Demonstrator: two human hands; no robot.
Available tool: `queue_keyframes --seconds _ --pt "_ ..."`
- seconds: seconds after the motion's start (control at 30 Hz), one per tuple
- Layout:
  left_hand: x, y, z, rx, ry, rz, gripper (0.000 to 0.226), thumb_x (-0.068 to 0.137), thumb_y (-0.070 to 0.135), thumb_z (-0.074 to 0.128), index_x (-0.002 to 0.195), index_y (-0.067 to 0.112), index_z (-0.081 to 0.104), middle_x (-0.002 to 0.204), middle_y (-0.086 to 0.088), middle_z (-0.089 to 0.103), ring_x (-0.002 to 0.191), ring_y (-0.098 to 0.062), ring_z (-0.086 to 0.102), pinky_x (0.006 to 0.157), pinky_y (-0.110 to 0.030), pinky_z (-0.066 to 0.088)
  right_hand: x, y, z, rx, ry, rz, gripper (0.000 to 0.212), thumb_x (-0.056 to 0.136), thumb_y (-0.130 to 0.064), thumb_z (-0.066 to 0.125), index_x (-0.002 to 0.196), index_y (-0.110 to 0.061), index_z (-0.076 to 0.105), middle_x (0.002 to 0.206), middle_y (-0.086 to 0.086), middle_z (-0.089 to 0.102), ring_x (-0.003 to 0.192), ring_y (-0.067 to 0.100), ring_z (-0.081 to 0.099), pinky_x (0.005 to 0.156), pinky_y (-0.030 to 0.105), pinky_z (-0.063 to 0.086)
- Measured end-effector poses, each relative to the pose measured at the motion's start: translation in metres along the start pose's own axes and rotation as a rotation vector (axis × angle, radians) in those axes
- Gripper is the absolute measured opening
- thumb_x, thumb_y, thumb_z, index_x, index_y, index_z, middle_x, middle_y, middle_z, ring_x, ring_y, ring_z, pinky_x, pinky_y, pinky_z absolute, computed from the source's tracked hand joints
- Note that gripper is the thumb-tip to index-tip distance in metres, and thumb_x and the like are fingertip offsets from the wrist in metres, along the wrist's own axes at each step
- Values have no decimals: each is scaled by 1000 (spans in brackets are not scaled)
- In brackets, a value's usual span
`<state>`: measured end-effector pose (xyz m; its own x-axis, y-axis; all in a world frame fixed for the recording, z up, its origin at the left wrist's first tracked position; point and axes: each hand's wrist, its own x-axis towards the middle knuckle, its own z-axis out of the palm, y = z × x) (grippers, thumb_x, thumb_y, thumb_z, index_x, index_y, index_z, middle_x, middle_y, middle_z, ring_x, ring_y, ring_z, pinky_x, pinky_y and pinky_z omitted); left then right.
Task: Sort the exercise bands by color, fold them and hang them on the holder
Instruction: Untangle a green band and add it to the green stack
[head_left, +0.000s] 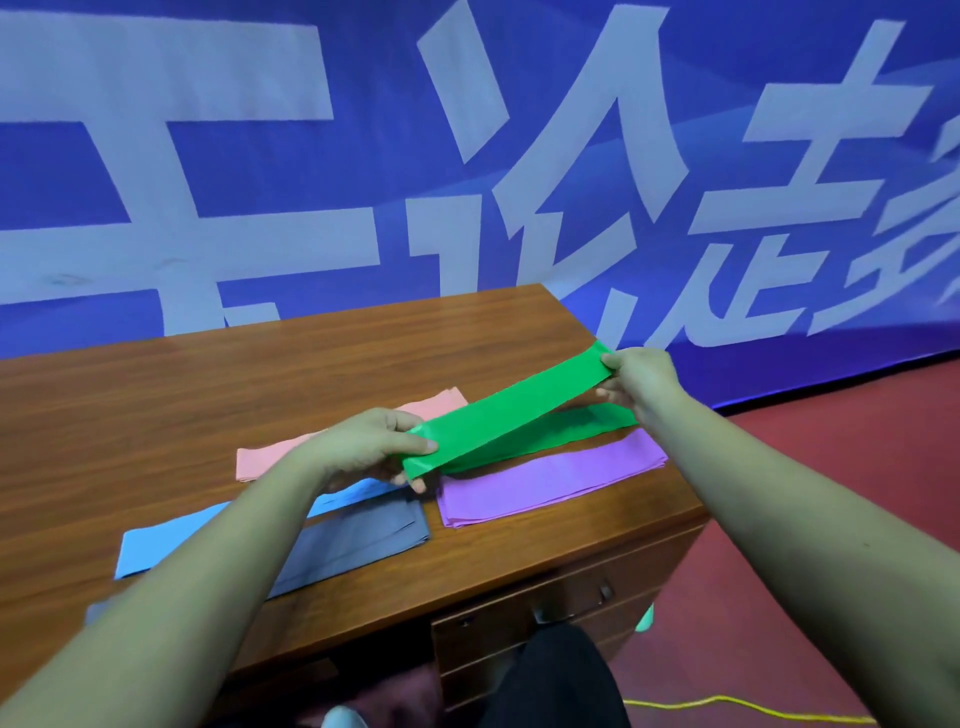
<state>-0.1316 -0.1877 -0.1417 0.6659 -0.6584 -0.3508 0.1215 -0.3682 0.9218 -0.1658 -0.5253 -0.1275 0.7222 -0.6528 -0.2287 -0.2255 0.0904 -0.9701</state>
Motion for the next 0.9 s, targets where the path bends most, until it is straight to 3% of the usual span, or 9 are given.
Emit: queue_keyframes --seconds 0.17,0.27,0.4,0.57,0.73,0.9 --pt "17 -6 9 -40 192 -42 12 95 1 54 97 1 66 66 -17 69 51 -14 61 48 -18 50 20 25 -20 -180 22 -112 9 92 -7 61 84 -5 64 81 16 65 66 25 62 50 25 50" --pt "30 -7 15 61 322 -17 11 95 4 56 102 3 65 61 -13 69 47 -13 60 47 -19 48 32 36 -26 -330 64 -171 14 85 -12 70 73 -8 66 72 10 63 70 24 57 61 35 48" --pt "43 -8 22 259 431 -11 12 91 8 62 100 14 57 62 -8 71 47 -12 62 48 -23 46 41 45 -31 -460 88 -207 10 79 -14 77 75 -11 69 84 7 72 82 24 68 80 39 57" --pt "55 -18 28 527 549 -10 15 86 11 60 99 17 54 77 -5 72 70 -22 68 64 -32 49 48 55 -35 -515 74 -203 12 78 -15 78 74 -14 67 84 4 72 84 22 69 80 38 57" --pt "61 -30 35 588 601 5 17 86 13 60 100 21 53 86 -5 69 80 -27 63 64 -31 42 52 62 -35 -519 92 -218 10 80 -17 77 82 -12 69 84 3 70 83 20 67 76 34 56" --pt "61 -31 44 644 651 45 26 84 10 57 108 20 59 95 -7 68 88 -27 60 70 -33 46 55 68 -34 -609 101 -247 15 83 -15 74 74 -16 62 84 1 66 85 19 64 69 28 47"
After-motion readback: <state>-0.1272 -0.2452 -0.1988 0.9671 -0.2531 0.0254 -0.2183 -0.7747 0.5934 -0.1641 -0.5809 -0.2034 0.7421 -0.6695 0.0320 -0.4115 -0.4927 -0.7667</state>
